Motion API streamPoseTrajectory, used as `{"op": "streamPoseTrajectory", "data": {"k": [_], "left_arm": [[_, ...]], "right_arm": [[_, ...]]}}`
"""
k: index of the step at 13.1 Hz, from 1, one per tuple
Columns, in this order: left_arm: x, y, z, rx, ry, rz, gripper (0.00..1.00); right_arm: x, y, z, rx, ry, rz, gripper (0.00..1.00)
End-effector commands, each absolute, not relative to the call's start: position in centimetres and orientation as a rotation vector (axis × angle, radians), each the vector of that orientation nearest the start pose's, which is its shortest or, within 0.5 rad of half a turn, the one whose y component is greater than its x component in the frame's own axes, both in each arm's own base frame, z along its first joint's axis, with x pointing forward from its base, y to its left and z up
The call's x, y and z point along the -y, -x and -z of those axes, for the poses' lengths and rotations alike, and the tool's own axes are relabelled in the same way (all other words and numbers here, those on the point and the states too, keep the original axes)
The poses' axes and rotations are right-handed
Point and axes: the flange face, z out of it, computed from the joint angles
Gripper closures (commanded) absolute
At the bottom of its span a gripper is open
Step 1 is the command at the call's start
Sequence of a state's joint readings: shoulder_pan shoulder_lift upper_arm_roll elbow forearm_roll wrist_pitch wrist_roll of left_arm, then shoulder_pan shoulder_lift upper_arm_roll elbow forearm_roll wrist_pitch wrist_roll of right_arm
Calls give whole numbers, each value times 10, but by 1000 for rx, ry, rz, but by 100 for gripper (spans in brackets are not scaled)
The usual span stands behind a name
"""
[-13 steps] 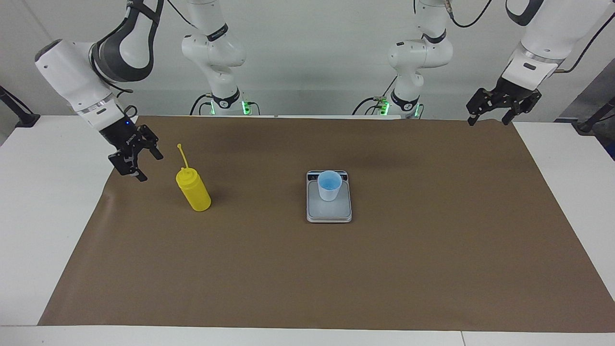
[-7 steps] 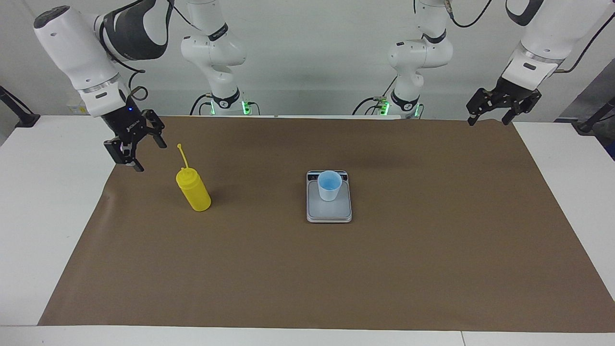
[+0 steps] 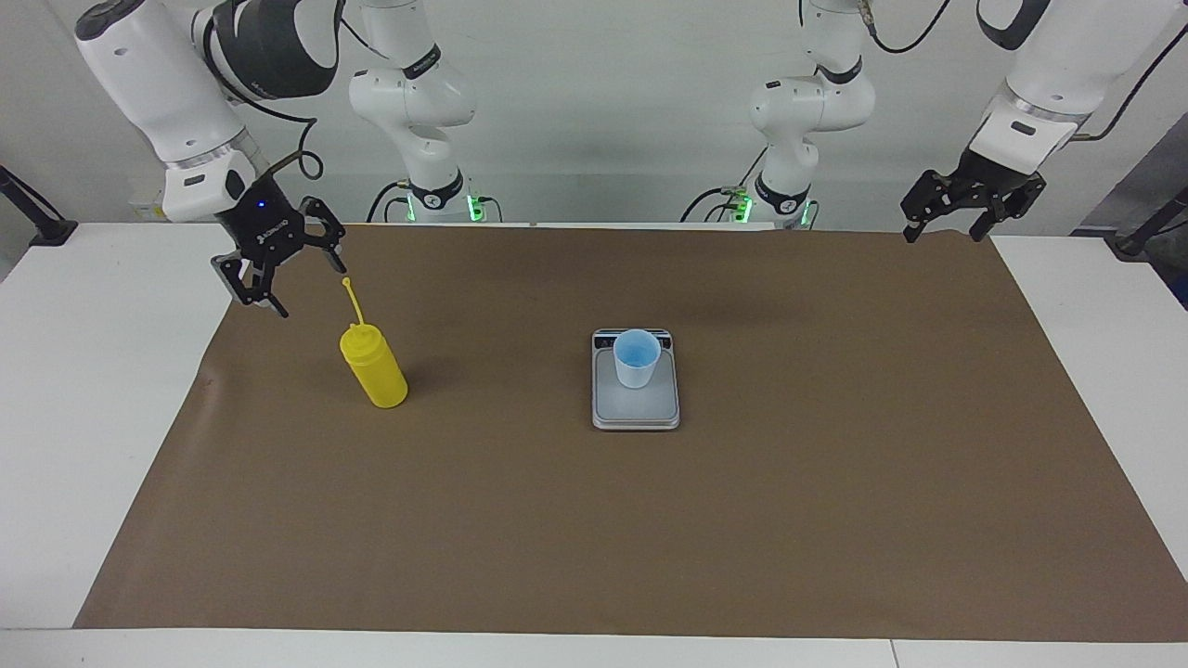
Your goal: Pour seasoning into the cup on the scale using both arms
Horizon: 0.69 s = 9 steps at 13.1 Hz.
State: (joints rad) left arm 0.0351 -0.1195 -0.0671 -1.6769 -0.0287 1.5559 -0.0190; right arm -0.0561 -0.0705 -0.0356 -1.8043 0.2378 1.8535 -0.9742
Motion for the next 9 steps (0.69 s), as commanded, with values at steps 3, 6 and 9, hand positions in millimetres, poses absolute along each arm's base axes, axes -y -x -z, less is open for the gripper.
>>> {"op": "streamPoseTrajectory", "data": {"k": [3, 6, 9], "left_arm": [[20, -505, -637, -1, 3147, -8, 0], [20, -505, -638, 1, 3147, -6, 0], [20, -505, -637, -1, 3147, -8, 0]], "right_arm": [[-6, -548, -585, 801, 2926, 187, 0], [-21, -548, -605, 650, 3028, 152, 0], [-24, -551, -618, 321, 3117, 143, 0]]}}
